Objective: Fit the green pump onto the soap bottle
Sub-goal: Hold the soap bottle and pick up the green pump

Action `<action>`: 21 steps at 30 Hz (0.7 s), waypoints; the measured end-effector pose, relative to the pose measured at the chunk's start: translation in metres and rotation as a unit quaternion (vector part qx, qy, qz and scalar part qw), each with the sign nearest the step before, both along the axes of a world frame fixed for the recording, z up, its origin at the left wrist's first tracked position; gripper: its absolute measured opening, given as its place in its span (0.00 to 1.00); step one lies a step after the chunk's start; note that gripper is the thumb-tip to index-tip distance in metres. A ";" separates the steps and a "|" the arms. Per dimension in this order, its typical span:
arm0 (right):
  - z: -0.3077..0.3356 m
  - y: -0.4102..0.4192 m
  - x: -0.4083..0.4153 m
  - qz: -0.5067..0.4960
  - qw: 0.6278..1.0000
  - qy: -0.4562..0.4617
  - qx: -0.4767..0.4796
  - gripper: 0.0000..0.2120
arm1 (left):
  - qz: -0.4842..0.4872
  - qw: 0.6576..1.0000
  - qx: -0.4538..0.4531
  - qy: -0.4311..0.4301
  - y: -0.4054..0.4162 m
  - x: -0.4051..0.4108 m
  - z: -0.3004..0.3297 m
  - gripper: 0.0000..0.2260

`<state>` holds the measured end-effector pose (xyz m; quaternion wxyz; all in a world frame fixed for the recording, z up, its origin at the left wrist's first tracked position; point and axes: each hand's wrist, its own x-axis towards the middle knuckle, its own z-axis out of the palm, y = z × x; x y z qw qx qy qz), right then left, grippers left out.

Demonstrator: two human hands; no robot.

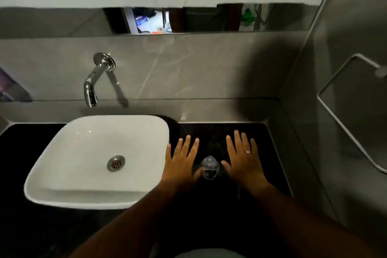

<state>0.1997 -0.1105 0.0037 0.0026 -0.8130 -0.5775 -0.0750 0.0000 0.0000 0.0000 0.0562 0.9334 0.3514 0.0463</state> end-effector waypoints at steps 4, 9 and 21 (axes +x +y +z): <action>-0.036 -0.021 -0.004 -0.084 0.994 0.071 -0.030 0.42 | 0.036 0.999 -0.030 0.022 -0.019 -0.008 -0.036 0.42; -0.056 -0.019 0.004 -0.220 0.961 0.159 -0.054 0.32 | 0.070 0.976 -0.189 -0.080 -0.022 0.010 -0.064 0.43; -0.083 0.000 0.031 -0.289 0.903 0.313 -0.055 0.16 | 0.088 0.900 -0.358 -0.234 0.005 0.040 -0.077 0.22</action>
